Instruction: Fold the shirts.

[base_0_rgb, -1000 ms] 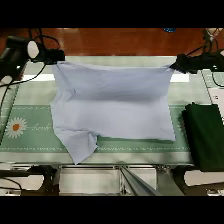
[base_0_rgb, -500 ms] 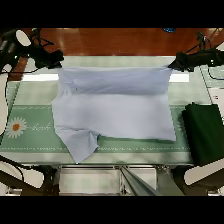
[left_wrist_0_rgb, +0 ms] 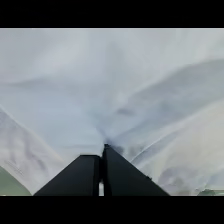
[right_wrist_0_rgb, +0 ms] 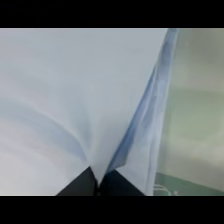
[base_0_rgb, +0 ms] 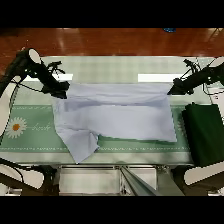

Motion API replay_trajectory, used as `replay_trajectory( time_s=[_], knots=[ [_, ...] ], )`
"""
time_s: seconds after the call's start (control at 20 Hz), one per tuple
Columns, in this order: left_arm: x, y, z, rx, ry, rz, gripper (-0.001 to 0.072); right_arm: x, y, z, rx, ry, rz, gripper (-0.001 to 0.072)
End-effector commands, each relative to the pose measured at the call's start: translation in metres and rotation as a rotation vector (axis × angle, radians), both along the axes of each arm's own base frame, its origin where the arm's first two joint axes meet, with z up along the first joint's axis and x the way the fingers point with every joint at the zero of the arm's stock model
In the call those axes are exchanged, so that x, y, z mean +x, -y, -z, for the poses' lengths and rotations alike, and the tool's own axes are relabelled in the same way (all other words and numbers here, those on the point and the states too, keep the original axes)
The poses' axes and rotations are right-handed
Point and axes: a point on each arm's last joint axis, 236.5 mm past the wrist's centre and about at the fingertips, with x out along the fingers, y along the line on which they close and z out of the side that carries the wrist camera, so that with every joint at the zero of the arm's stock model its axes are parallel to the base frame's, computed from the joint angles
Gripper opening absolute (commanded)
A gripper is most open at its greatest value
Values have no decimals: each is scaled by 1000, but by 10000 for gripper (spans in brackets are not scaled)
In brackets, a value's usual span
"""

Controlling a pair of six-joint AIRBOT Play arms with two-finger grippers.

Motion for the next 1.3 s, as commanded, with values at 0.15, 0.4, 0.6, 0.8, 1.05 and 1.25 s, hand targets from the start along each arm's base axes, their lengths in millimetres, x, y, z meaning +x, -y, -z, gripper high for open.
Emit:
replay_trajectory(
  time_s=[0.15, 0.4, 0.6, 0.8, 1.05, 1.25],
  knots=[
    [-10, -27, 2, 61, -35, -30, 509, 2, 10, -11, -8, -12, 79, 412],
    [-33, -74, -43, 48, 142, -245, 509, -32, 53, -56, -79, 70, 197, 412],
    [-109, -50, -13, -218, 167, -535, 509, -83, 15, -56, 13, 149, 234, 412],
    [-179, -38, 22, -289, 90, -670, 509, -123, -19, -55, 82, 181, 257, 412],
    [-197, -30, 37, -296, 50, -714, 508, -134, -28, -56, 97, 187, 263, 412],
    [-199, 2, 51, -352, 31, -741, 508, -132, -21, -58, 113, 171, 331, 412]
  ],
)
